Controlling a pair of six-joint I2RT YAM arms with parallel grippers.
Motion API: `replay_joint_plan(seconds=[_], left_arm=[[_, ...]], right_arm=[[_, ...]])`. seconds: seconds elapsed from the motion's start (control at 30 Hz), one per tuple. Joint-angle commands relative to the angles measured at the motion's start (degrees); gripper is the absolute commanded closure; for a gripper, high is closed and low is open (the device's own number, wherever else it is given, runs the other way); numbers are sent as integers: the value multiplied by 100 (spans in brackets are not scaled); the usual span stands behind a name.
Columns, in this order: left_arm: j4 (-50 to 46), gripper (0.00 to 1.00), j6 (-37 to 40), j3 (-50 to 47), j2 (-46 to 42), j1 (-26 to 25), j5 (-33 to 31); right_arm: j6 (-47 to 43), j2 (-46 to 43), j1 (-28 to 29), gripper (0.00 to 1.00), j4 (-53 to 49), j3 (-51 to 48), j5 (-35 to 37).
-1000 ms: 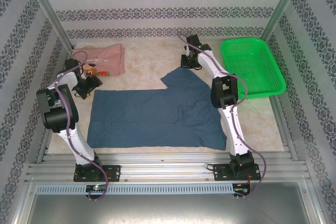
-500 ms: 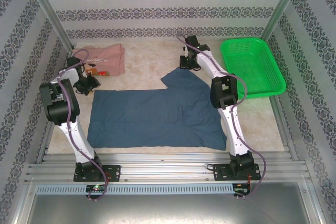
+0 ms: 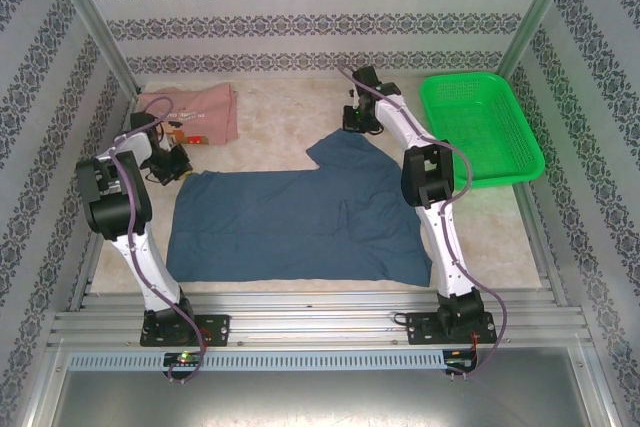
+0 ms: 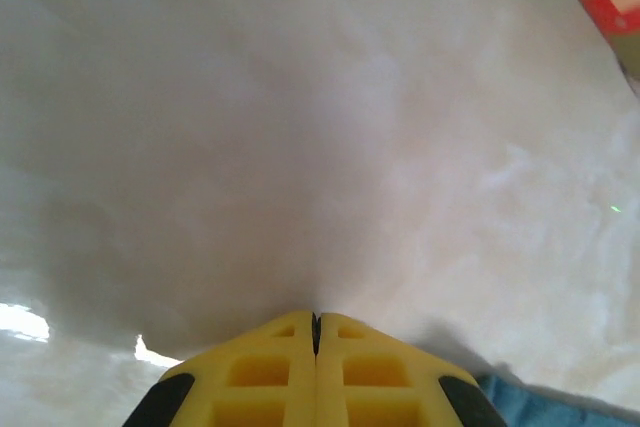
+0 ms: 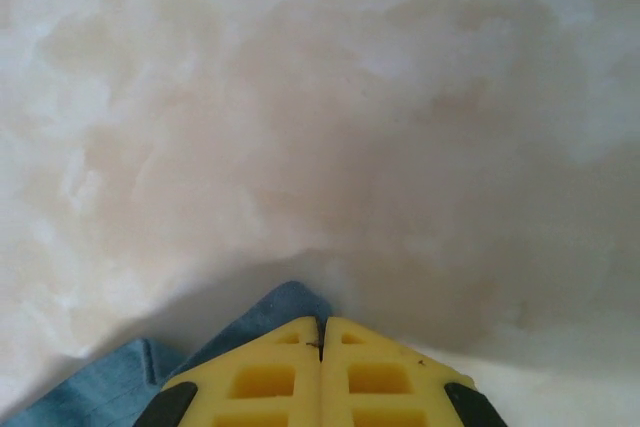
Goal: Fold and stack the t-shirts
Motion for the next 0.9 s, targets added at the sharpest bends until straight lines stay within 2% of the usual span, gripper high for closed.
replay_joint_plan(seconds=[0.0,0.17,0.43,0.6,0.87], left_arm=[[-223,100,51,5,-459,-45,411],[-209,100,13,56,-1017,-5,285],[196,100,1,-561,-2102,173,318],[352,100,-5,-1132,-2605,234,365],[412,100,-116,-1853,-3370,352,468]], right_arm=[[164,-473,1,97,-132,252,-87],[307,-874,-76,99,40,116,-114],[225,-2227,-136,100,722,-1250,-201],[178,-3218,-110,100,1039,-2639,-314],[169,-5045,-19,100,1511,-5257,-118]])
